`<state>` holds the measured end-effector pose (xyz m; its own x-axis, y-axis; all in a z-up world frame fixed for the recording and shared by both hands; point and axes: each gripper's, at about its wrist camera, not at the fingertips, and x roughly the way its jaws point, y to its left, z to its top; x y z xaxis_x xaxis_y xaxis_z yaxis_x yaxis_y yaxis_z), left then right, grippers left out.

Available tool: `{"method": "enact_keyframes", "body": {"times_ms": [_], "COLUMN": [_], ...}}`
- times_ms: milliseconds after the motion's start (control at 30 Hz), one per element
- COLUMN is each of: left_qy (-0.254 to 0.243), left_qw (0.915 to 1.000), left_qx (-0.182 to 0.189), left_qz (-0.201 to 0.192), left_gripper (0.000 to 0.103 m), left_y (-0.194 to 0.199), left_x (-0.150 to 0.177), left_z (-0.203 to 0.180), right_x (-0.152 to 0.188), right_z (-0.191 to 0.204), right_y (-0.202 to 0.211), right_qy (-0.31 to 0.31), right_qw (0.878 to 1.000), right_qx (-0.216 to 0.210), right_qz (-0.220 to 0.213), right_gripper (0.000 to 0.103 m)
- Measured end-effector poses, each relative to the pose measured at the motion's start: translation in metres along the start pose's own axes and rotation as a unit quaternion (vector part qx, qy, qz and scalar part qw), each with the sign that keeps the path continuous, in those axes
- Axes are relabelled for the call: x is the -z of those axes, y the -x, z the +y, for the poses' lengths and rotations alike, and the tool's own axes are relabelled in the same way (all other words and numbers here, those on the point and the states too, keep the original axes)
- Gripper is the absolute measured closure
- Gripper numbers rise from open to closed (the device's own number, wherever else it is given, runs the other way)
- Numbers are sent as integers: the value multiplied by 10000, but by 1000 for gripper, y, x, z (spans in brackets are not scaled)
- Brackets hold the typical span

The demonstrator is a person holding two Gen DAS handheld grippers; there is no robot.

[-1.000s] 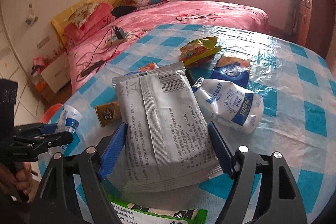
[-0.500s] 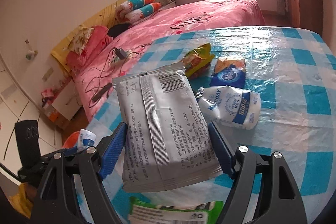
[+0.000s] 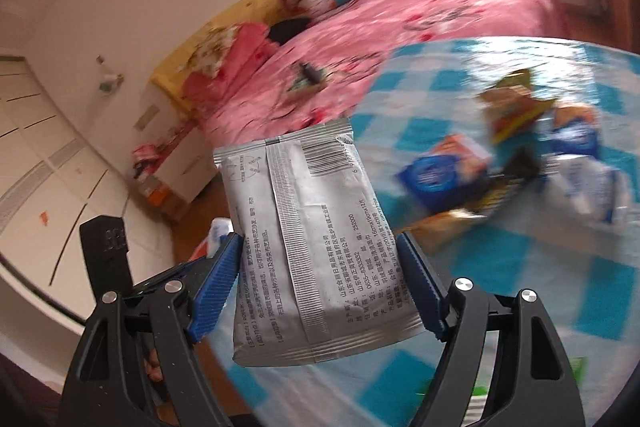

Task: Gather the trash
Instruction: 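Lift white milk bag with left tool while right tool lifts white printed packet, then carry both items over the pink bucket and open both tools to drop them, then move both open tools back over the remaining trash on the table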

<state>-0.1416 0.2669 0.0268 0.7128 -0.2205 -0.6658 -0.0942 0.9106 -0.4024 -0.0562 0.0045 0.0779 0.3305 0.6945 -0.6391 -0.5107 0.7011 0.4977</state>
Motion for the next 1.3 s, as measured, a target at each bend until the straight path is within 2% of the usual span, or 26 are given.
{"method": "enact_keyframes", "body": {"times_ms": [133,300,433,567,600,667,733,833,967,1100,1300], "left_qy": [299,755,1208,1591,1675,1881,2055,2156,2006,1931,1697], "left_qw": [9988,9928,9842,9769,9752,9684,9605,9563,9562,9584,9661], "left_qx": [-323,-836,-1215,-1378,-1416,-1629,-1869,-1961,-2109,-2075,-1920], "left_qz": [-210,-394,-455,-367,-311,-172,-131,-217,-305,-330,-330], "left_gripper": [42,42,42,41,39,33,29,28,27,27,27], "left_y": [18,35,43,43,41,38,40,48,55,54,53], "left_x": [-3,0,9,20,23,30,38,43,41,36,29], "left_z": [39,91,137,168,175,191,205,216,214,203,177], "right_x": [-3,-4,2,8,8,14,19,25,22,23,25], "right_z": [33,82,114,143,151,157,155,143,128,115,103], "right_y": [-33,-84,-116,-150,-160,-179,-185,-176,-156,-126,-89], "right_qy": [162,418,615,677,718,702,648,530,480,502,711], "right_qw": [9988,9933,9876,9823,9819,9798,9797,9819,9876,9928,9961], "right_qx": [-308,-702,-928,-1129,-1110,-1118,-1072,-1022,-859,-649,-321], "right_qz": [349,814,1105,1335,1353,1500,1565,1501,1227,874,413], "right_gripper": [25,25,25,25,24,13,13,13,13,13,13]}}
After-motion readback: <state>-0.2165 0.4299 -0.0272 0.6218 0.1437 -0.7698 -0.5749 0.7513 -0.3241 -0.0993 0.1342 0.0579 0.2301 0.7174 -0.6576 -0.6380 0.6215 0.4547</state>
